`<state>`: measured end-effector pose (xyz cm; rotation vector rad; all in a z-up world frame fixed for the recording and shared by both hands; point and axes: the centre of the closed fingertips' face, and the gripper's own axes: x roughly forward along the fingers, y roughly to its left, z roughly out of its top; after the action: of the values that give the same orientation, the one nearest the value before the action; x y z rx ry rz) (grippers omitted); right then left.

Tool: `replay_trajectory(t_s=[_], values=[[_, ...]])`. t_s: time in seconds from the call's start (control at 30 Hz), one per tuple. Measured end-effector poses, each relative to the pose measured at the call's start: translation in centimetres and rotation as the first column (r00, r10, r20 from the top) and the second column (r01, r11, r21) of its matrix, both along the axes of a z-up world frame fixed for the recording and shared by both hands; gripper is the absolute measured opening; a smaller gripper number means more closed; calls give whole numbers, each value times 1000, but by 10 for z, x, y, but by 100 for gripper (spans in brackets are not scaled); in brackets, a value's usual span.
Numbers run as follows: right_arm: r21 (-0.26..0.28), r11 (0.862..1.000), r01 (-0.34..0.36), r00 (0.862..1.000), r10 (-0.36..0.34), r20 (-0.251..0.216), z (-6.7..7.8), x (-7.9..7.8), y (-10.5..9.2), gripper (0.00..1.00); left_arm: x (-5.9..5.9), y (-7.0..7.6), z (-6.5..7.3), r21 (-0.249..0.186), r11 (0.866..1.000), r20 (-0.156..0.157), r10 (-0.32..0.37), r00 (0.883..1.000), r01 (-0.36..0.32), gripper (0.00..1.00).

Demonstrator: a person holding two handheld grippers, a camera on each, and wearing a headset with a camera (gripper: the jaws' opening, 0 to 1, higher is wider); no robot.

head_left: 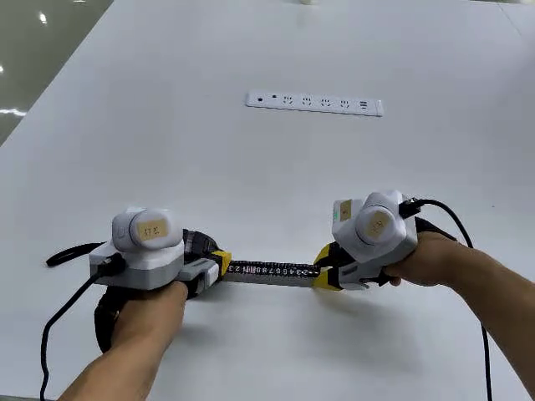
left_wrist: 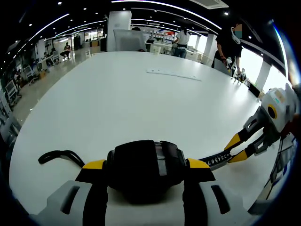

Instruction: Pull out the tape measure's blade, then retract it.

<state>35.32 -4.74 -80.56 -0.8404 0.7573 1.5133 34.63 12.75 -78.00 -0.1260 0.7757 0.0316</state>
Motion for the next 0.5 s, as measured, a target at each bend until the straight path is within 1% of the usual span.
replay_trajectory(t_s=[0.5], values=[[10,1000,-10,1000,10,-7,1,-2,17,10,0,-1,1,-4,1000,-1,0,1000,0,60]])
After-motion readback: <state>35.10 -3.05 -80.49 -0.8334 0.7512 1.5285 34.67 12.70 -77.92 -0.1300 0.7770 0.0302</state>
